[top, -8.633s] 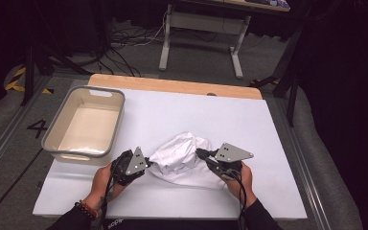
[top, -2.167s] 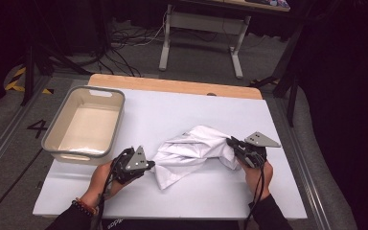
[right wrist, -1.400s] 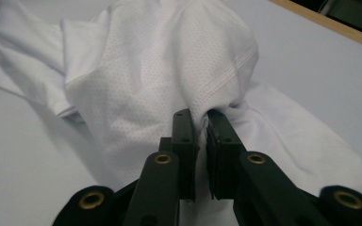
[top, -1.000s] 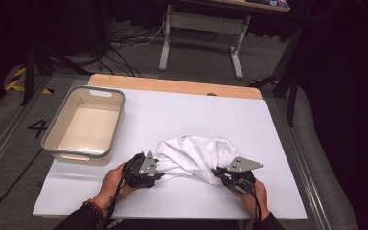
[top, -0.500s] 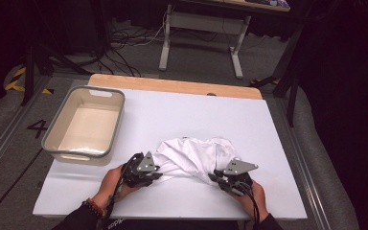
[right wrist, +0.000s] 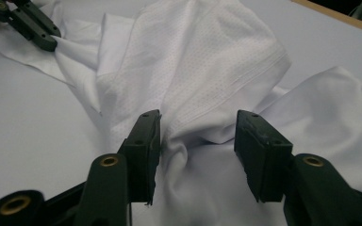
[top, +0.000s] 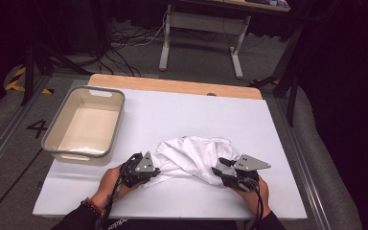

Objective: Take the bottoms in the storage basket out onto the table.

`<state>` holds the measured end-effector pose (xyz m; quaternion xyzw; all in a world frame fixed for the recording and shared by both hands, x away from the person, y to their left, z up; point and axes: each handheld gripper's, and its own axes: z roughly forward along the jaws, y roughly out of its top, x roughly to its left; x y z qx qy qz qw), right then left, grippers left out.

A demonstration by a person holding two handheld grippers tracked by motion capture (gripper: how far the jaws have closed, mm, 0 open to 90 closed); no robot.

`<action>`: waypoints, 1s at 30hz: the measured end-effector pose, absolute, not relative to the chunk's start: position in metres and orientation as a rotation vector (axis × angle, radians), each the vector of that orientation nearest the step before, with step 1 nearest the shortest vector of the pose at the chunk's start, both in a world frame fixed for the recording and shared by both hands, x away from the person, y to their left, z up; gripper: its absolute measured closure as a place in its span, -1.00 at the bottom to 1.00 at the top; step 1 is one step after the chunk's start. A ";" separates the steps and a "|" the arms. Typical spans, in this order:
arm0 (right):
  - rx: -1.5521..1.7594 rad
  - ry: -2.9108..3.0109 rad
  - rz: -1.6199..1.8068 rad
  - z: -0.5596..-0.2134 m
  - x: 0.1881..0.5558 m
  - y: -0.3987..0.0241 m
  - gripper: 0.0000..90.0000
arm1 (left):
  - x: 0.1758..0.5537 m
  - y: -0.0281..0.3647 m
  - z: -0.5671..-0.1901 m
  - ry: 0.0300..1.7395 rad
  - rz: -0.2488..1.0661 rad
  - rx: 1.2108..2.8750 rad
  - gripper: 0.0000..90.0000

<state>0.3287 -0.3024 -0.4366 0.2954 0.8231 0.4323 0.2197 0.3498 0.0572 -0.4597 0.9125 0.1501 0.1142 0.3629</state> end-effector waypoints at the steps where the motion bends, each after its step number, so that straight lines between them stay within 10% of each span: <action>1: 0.820 2.270 1.196 -0.436 0.329 -0.303 0.15 | 0.350 0.057 -0.460 0.386 0.293 2.347 0.94; 30: 0.653 2.494 1.187 -0.442 0.325 -0.279 0.89 | 0.325 0.087 -0.456 0.327 0.209 2.397 0.95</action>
